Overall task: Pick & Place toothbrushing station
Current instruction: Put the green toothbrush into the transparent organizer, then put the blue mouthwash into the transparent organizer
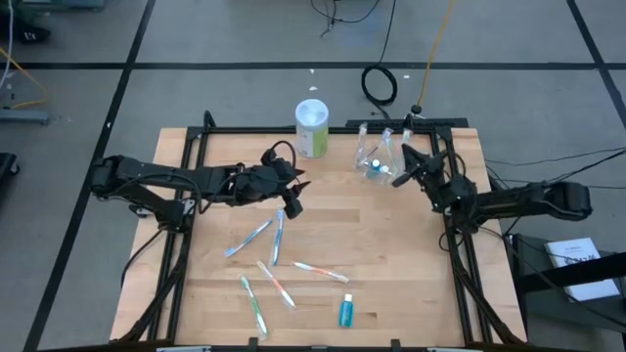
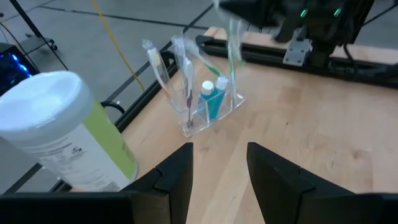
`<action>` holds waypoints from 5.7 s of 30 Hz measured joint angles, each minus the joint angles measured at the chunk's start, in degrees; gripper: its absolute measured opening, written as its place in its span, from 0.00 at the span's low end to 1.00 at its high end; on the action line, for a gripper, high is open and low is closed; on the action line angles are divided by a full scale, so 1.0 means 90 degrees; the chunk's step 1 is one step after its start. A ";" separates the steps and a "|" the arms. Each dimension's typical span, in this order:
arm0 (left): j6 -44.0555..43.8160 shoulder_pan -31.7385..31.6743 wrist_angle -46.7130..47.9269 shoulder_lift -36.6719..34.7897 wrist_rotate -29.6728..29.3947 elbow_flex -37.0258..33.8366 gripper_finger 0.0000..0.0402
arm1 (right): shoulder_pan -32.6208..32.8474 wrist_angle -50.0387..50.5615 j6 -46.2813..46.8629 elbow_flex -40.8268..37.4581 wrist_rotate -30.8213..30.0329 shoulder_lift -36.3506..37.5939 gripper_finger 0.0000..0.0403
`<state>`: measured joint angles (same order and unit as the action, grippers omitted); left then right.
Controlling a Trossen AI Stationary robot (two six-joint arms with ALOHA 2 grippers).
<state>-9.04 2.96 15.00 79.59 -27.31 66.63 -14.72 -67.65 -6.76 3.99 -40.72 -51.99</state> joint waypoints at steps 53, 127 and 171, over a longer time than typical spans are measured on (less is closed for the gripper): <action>0.0010 0.0000 -0.0029 0.0000 -0.0002 0.0000 0.39 | 0.0382 0.1668 0.0047 0.0242 0.0540 -0.0838 0.40; -0.4044 0.1171 0.2292 0.1337 0.0908 -0.0007 0.39 | 0.2310 0.2723 0.1160 0.1357 0.4352 -0.0995 0.38; -0.2440 0.0451 0.1268 0.1314 0.1338 -0.0005 0.39 | 0.4486 0.5510 -0.1042 0.5250 0.6558 -0.6045 0.38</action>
<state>-31.00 7.02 26.41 91.42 -15.27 66.59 25.65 -18.06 -16.14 51.24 18.31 -106.39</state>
